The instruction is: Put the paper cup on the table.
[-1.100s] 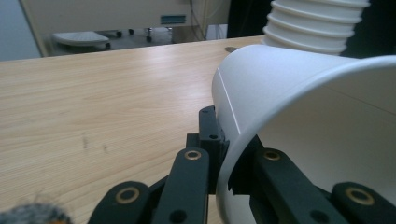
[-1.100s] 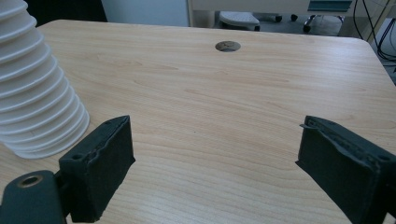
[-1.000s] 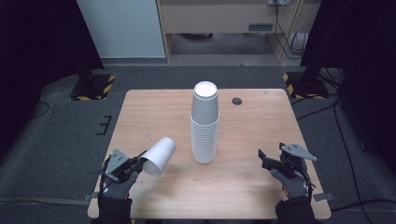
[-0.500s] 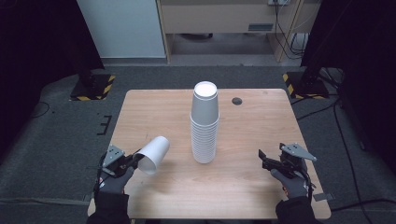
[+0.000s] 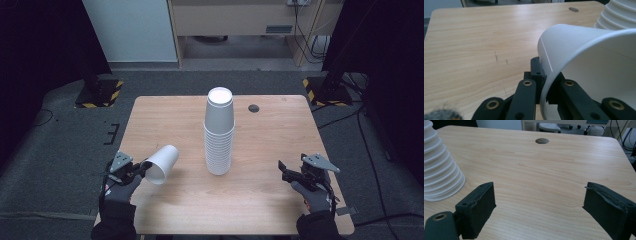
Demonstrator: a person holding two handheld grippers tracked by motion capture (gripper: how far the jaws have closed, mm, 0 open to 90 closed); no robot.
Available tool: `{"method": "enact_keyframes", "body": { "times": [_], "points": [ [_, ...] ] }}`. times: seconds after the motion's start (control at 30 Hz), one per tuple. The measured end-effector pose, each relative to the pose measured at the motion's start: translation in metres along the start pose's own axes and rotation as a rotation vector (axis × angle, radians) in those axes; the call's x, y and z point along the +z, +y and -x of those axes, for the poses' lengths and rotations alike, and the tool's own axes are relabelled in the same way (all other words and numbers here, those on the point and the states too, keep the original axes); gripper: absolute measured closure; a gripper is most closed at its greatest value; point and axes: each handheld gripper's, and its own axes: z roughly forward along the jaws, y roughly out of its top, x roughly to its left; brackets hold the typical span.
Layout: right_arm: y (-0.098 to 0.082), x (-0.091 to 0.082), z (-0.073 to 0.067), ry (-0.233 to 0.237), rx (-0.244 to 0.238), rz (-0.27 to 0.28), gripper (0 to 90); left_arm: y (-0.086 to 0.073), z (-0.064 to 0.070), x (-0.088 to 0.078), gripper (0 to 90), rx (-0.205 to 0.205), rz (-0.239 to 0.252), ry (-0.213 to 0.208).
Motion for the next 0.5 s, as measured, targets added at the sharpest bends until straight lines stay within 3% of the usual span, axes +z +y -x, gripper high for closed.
{"method": "enact_keyframes", "body": {
  "times": [0.23,0.5],
  "points": [
    [-0.001,0.001,-0.001,-0.002,-0.010,-0.013,10.4,0.009,-0.006,-0.003,86.1,-0.001,-0.067,0.009],
    [-0.001,0.001,-0.002,-0.008,-0.016,-0.018,10.4,0.024,-0.011,-0.002,86.1,0.034,-0.172,0.026]
  ]
}}
